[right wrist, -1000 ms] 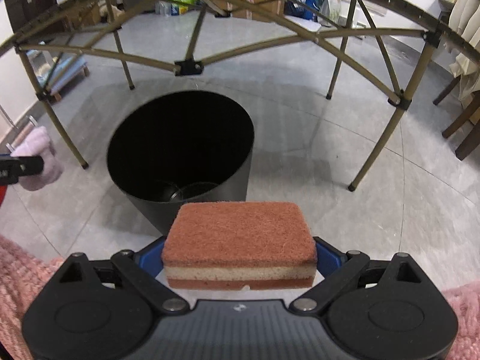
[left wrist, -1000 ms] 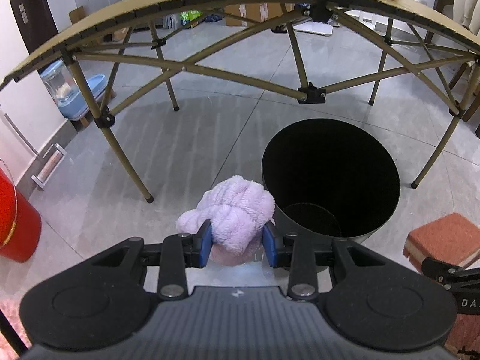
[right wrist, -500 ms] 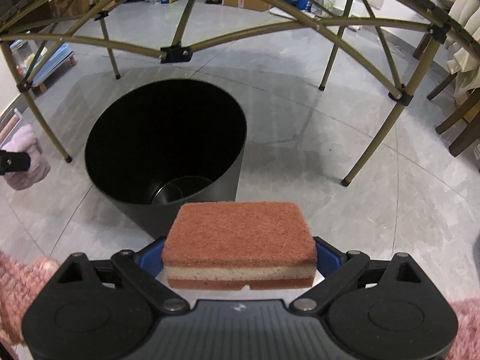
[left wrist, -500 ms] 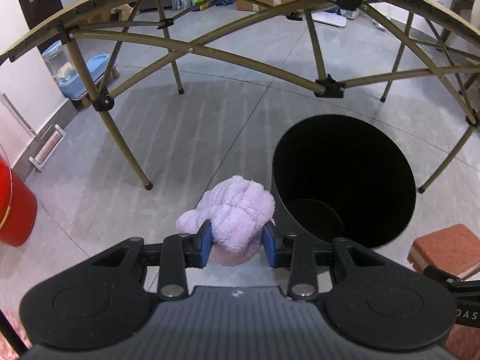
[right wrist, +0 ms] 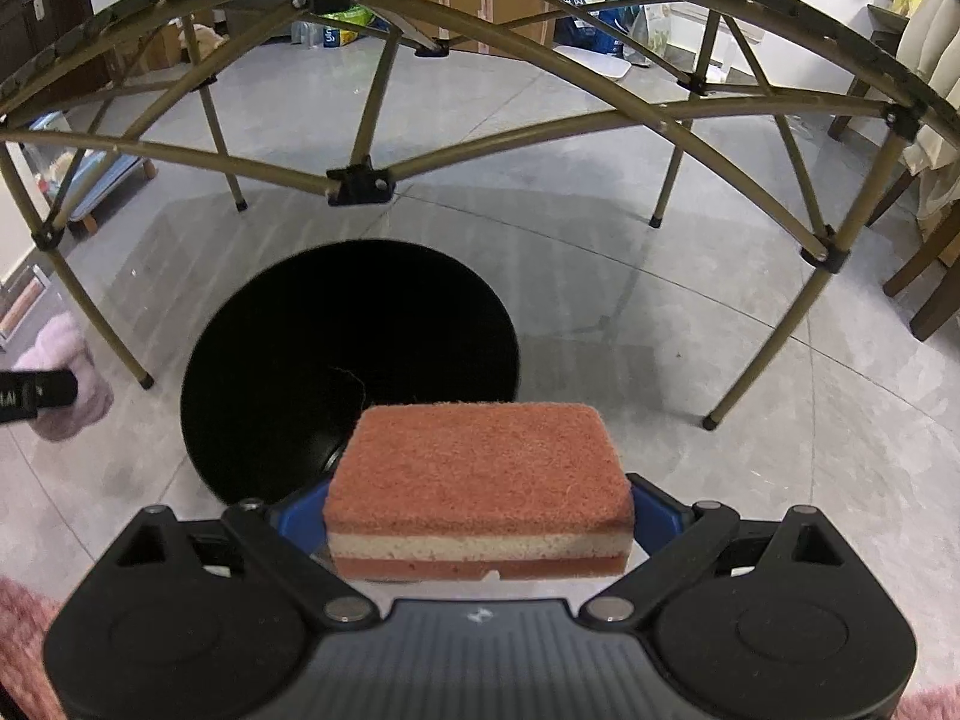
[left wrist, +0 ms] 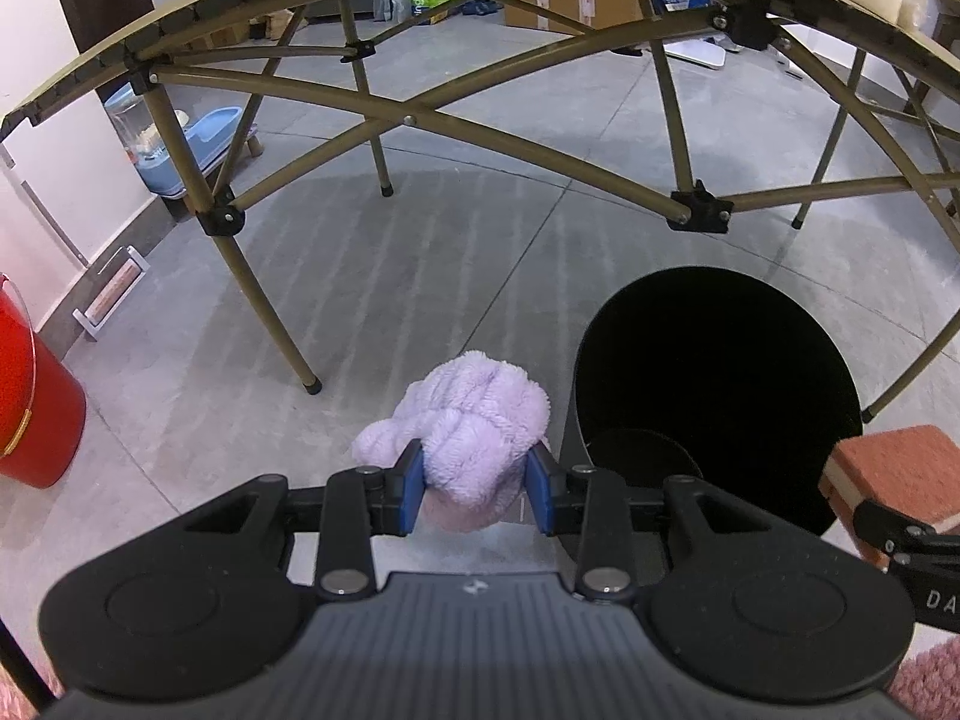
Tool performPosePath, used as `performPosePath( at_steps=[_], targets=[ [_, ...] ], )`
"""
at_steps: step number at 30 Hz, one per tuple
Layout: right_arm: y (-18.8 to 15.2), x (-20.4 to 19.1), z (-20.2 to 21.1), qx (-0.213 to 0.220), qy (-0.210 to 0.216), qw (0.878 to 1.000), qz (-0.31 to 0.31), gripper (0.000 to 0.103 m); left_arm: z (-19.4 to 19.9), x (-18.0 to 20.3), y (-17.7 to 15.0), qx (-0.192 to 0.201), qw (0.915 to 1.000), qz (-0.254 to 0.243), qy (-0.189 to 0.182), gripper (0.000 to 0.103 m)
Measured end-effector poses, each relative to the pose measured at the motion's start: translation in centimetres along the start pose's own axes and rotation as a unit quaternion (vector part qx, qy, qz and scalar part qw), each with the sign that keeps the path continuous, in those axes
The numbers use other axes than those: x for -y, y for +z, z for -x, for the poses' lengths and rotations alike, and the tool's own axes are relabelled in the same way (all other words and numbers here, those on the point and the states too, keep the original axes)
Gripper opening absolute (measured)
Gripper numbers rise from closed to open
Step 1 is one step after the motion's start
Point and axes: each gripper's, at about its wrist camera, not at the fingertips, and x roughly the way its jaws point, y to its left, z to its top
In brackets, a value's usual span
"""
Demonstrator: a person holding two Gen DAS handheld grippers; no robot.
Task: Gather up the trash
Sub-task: 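Carry the sponge and towel roll away from the table toward the black bin, then lower the sponge over the bin and open the right tool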
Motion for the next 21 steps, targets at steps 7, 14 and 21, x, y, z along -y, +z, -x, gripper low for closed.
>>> performPosePath(
  at_steps=[7,14,21],
  targets=[
    [1.8,-1.5,-1.5,-0.003,0.018,1.000,0.001,0.097,-0.5,-0.4,0.8,0.002,0.9999,0.008,0.011,0.035],
    [3.6,-2.7,-2.9,-0.002,0.031,0.999,-0.010,0.097,-1.0,-1.0,1.4,0.004,0.9995,0.019,0.026,0.035],
    [4.6,-4.7,-4.0,-0.011,0.048,0.999,-0.010,0.097,-1.7,-2.2,2.0,0.000,0.9985,0.035,0.042,0.035]
  ],
)
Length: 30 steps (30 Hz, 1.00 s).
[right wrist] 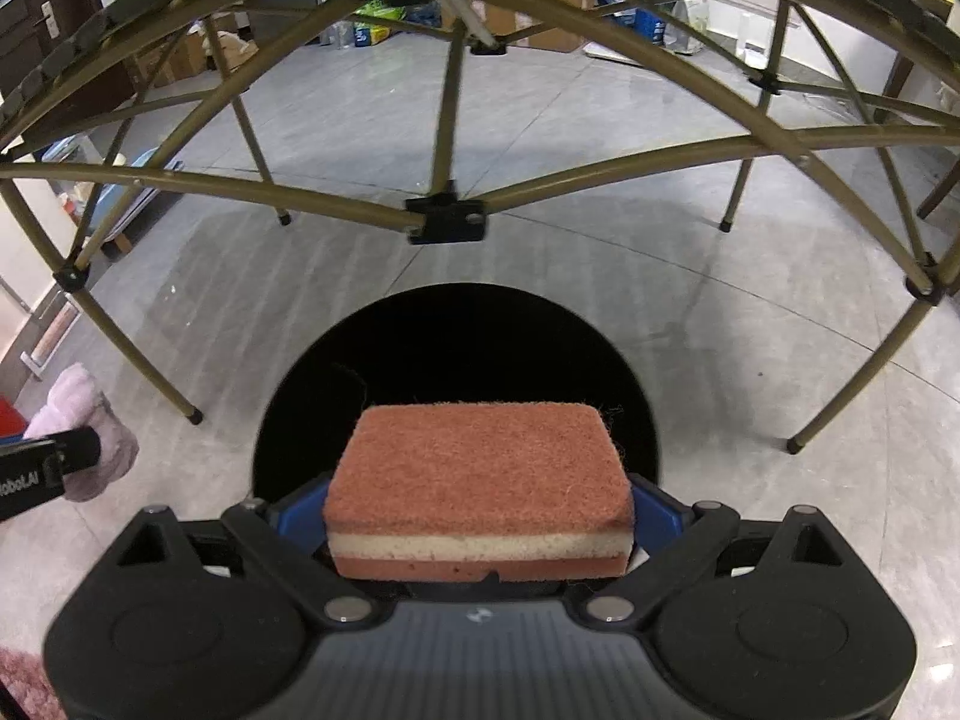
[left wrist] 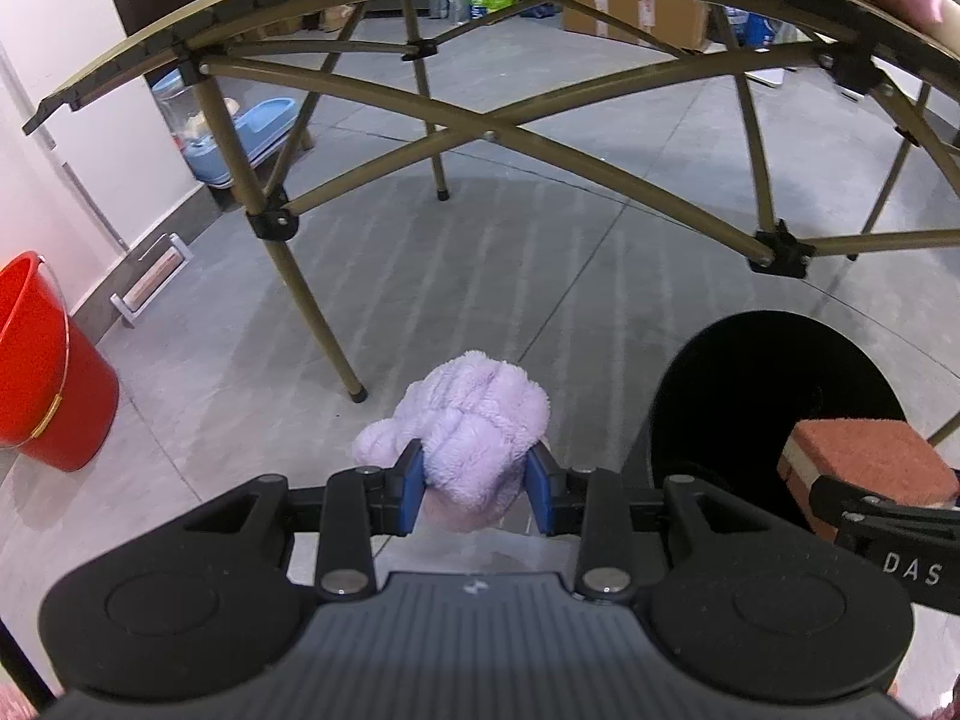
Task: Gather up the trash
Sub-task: 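Lower the sponge over the bin and open the right tool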
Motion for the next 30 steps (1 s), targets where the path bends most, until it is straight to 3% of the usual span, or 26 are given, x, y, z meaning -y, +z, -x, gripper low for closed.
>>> performPosePath(
  at_steps=[18,23,30],
  targets=[
    [0.4,-3.1,-4.5,-0.050,0.003,0.999,0.003,0.098,-1.3,-2.1,-0.3,-0.013,0.9995,0.017,0.025,0.035],
    [0.4,-2.4,-5.4,-0.072,0.008,0.997,-0.010,0.103,-1.3,-2.2,-0.4,-0.014,0.9995,0.017,0.024,0.035],
    [0.3,-1.8,-5.4,-0.073,0.001,0.997,-0.013,0.103,-1.2,-2.1,-0.4,-0.014,0.9996,0.015,0.020,0.035]
  ],
)
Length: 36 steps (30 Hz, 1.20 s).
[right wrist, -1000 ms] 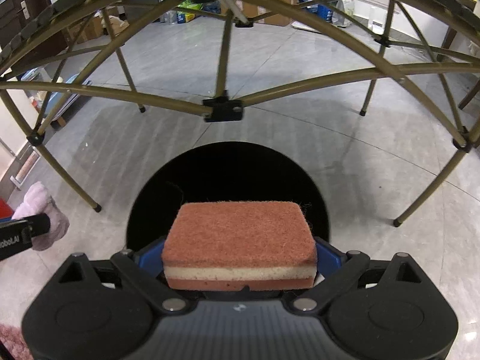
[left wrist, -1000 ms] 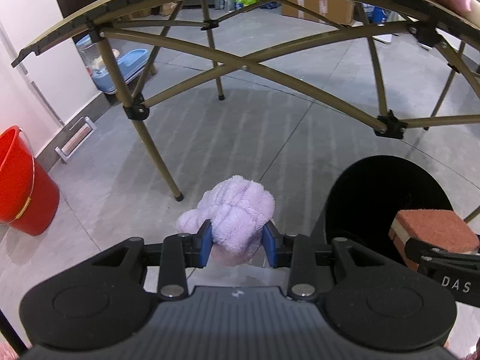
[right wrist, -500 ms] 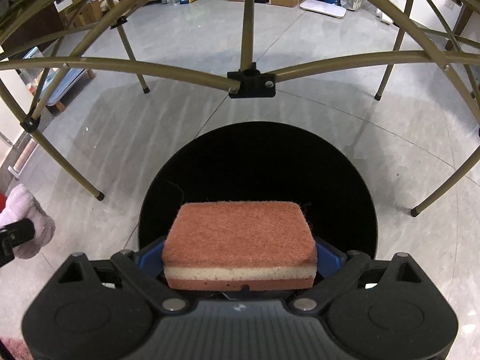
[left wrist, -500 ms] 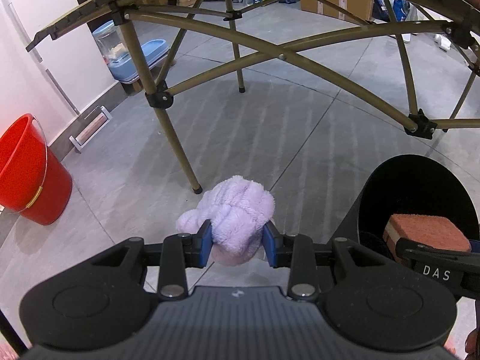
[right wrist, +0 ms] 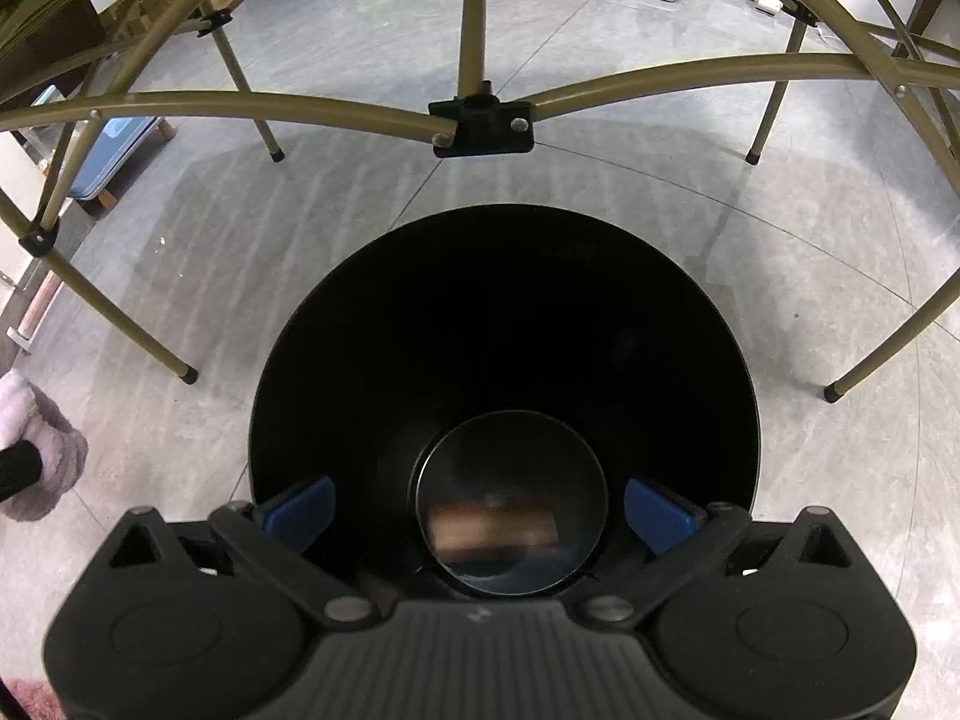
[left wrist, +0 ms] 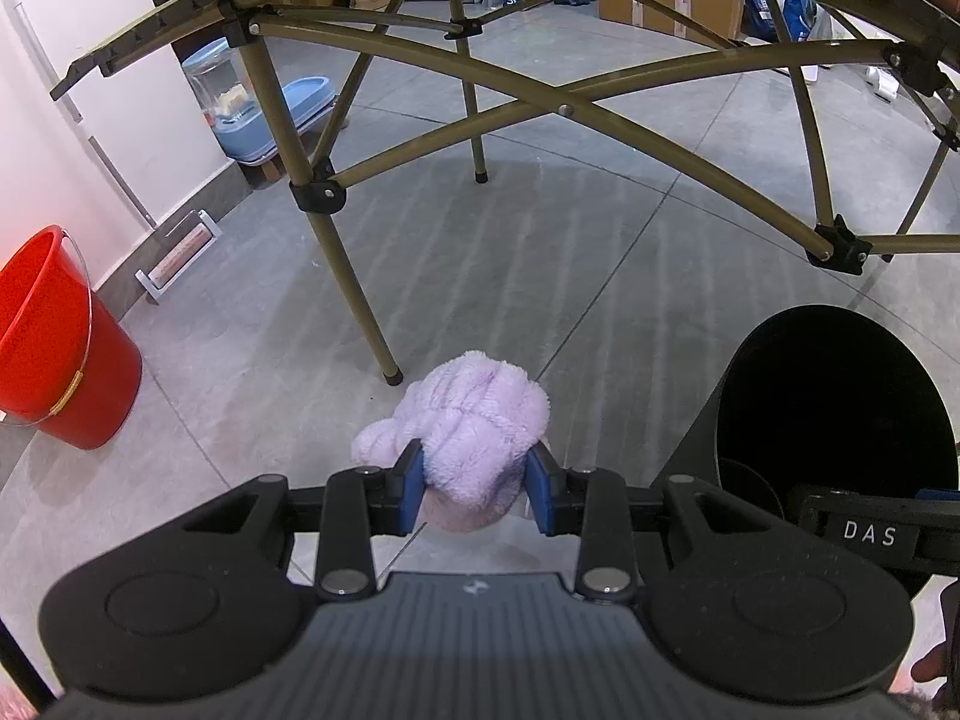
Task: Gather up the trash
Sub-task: 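Lower the sponge over the bin and open the right tool, then move the left tool over the bin and open it to drop the towel roll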
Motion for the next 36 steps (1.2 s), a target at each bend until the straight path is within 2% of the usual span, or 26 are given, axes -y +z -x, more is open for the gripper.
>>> performPosePath(
  at_steps=[10,20,29,36],
  targets=[
    [-0.2,0.9,1.4,0.008,-0.003,1.000,-0.008,0.103,0.8,0.6,0.0,0.004,0.9998,-0.007,-0.017,0.035],
    [0.0,4.0,5.0,0.040,-0.007,0.999,-0.030,0.103,2.2,2.8,0.2,0.009,0.9989,-0.020,-0.042,0.035],
    [-0.4,8.6,7.7,0.070,-0.018,0.996,-0.061,0.103,2.8,6.1,0.2,0.006,0.9974,-0.036,-0.063,0.035],
    [-0.9,11.9,8.3,0.071,-0.024,0.993,-0.093,0.103,3.1,10.2,0.2,0.004,0.9944,-0.069,-0.081,0.035]
  ],
)
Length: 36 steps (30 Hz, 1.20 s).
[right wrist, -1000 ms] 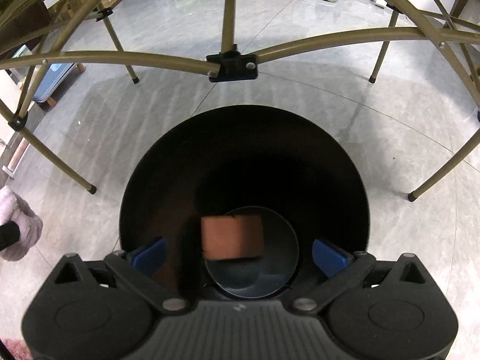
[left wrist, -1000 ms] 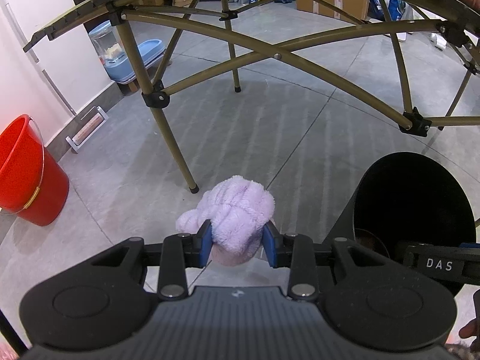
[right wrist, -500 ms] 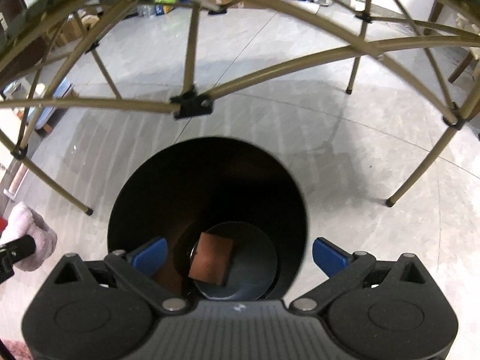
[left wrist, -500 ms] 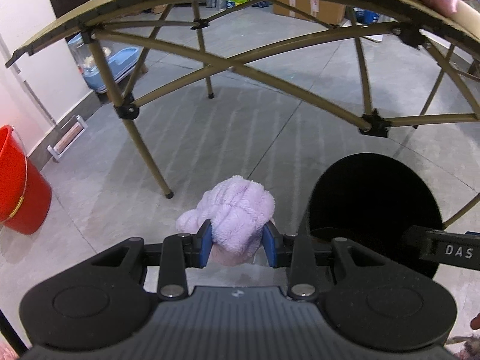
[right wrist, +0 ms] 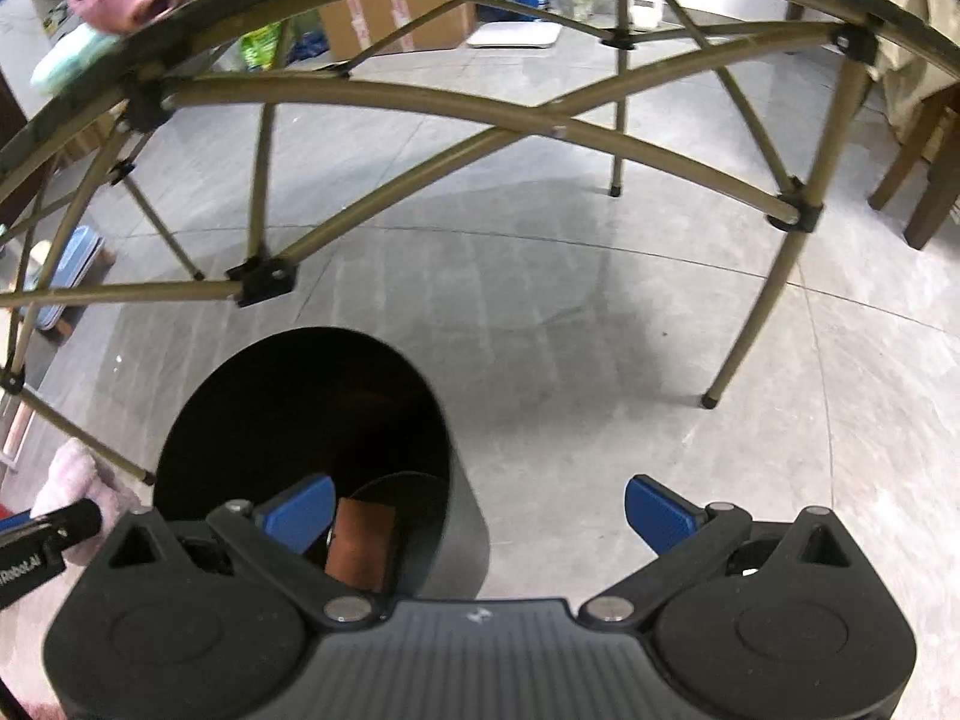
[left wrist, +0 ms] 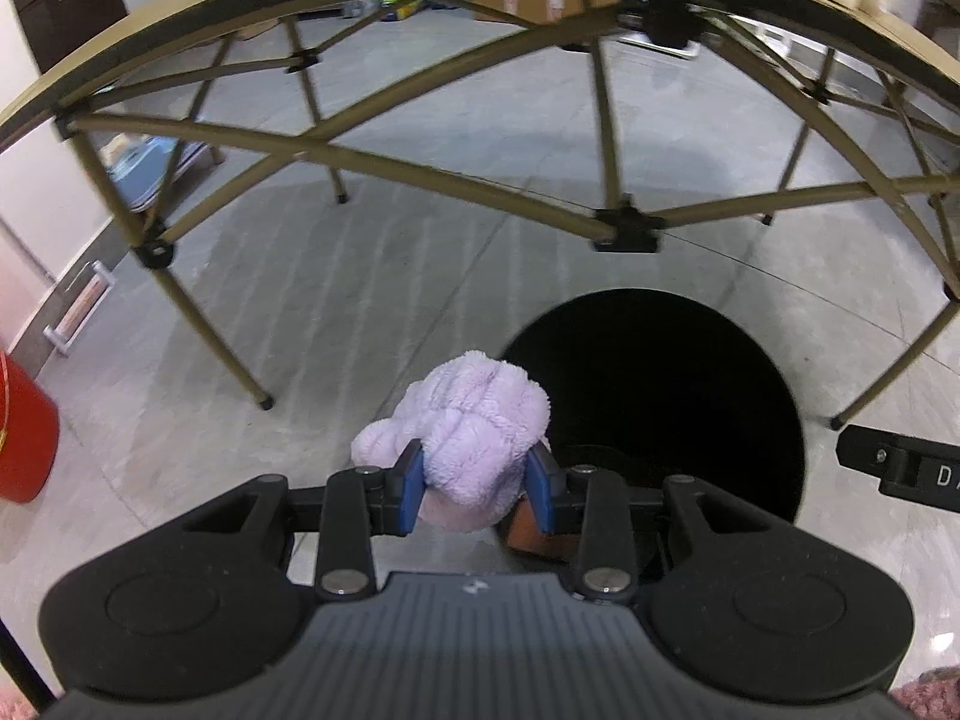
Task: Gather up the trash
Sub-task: 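Move the left tool over the bin and open it to drop the towel roll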
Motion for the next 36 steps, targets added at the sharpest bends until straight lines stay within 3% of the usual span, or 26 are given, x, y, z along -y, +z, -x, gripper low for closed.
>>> performPosePath(
  at_steps=[8,16,36],
  targets=[
    [0.2,2.6,0.5,0.009,-0.008,0.999,-0.041,0.103,-0.9,3.6,0.7,-0.013,0.9995,-0.020,-0.021,0.035],
    [0.1,4.7,0.4,0.009,-0.021,0.997,-0.072,0.103,-2.4,6.2,0.9,-0.050,0.9975,-0.021,-0.045,0.035],
    [-0.6,6.9,-1.4,-0.014,-0.036,0.992,-0.118,0.103,-6.3,7.8,0.8,-0.129,0.9899,0.007,-0.058,0.035]
  ],
)
